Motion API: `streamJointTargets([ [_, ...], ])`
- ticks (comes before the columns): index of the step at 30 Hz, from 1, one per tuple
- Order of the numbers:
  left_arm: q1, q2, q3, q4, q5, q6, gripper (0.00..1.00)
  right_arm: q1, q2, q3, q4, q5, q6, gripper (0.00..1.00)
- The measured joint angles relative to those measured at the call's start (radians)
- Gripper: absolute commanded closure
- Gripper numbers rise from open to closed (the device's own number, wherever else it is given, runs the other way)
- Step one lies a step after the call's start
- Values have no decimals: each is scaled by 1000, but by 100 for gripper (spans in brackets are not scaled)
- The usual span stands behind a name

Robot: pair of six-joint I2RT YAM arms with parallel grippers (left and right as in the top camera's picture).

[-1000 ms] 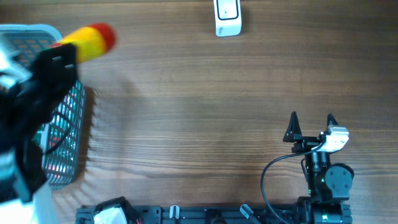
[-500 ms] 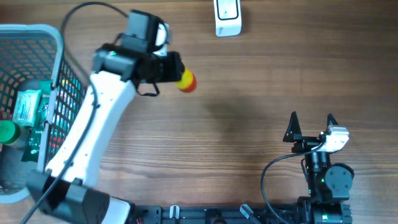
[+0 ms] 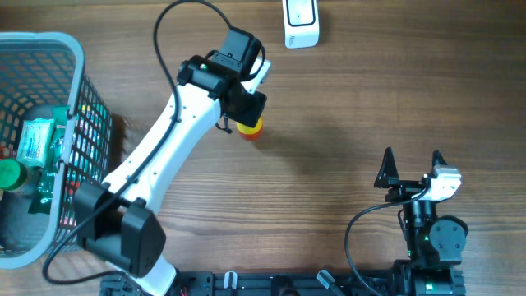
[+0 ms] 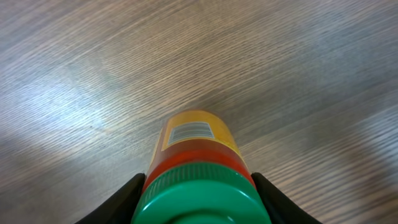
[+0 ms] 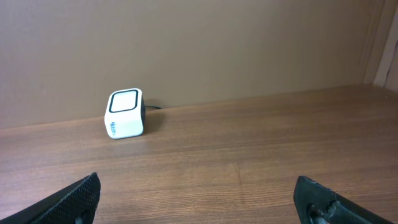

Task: Scan the item barcode
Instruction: 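Carry the bottle with the left gripper and set it upright on table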

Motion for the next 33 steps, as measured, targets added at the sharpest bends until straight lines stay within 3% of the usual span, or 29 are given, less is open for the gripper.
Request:
streamJointTargets([
  [13, -61, 67, 0, 37, -3, 13, 42, 0, 0, 0, 0, 0, 0, 0],
  [14, -61, 67, 0, 37, -3, 12, 39, 0, 0, 0, 0, 0, 0, 0],
  [17, -61, 67, 0, 37, -3, 18, 14, 0, 0, 0, 0, 0, 0, 0],
  [21, -61, 67, 0, 37, -13, 18, 12, 0, 0, 0, 0, 0, 0, 0],
  [24, -61, 56, 0, 20, -124, -39, 11, 0, 0, 0, 0, 0, 0, 0],
  [28, -61, 15, 0, -37, -249, -82, 3, 0, 0, 0, 0, 0, 0, 0],
  [33, -61, -90, 0, -41, -310, -113, 0, 0, 0, 0, 0, 0, 0, 0],
])
